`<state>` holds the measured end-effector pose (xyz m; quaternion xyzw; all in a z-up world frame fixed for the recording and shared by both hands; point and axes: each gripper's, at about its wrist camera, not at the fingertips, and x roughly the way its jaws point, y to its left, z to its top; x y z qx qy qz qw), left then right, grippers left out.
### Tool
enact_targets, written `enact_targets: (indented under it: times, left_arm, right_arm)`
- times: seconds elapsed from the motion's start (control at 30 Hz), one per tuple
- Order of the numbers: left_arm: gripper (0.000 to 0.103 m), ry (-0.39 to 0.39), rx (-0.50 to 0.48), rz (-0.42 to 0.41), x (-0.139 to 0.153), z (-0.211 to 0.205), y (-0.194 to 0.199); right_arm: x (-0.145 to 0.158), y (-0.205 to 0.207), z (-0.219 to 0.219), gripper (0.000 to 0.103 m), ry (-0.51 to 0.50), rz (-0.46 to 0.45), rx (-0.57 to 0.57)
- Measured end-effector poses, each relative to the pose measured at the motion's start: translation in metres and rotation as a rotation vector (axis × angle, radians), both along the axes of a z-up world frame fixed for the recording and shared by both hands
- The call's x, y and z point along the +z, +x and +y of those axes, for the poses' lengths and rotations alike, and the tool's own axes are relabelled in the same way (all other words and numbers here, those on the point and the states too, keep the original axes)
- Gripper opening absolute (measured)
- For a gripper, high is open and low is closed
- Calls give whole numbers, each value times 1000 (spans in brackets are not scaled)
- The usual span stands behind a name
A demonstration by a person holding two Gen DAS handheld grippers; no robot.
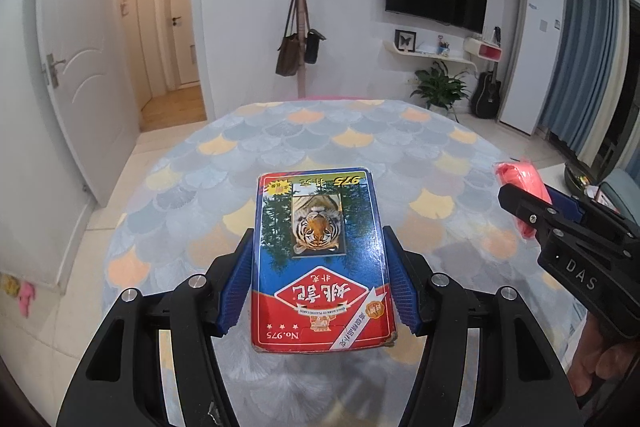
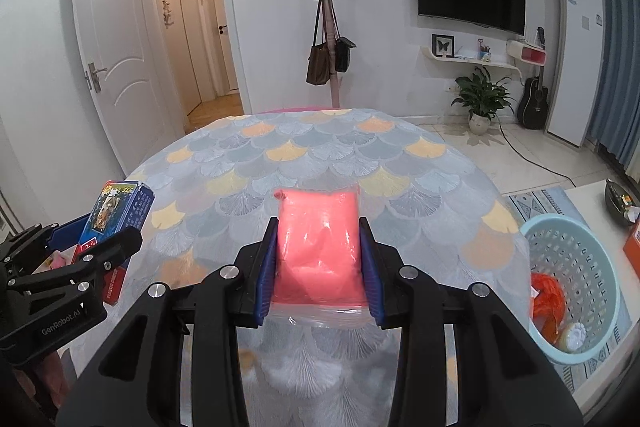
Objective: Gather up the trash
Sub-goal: 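Lift the pink packet with the right tool while the left tool holds the box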
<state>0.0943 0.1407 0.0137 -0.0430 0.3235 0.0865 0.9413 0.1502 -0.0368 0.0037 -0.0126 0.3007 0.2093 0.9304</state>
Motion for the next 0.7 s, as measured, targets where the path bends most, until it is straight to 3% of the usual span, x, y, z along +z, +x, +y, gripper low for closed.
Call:
enact_targets:
  times: [0.7]
  left_arm:
    - [59,32,-97,-10,5,-54,-2]
  right_arm:
    - [1,-19,-54,34,31,-35,-81]
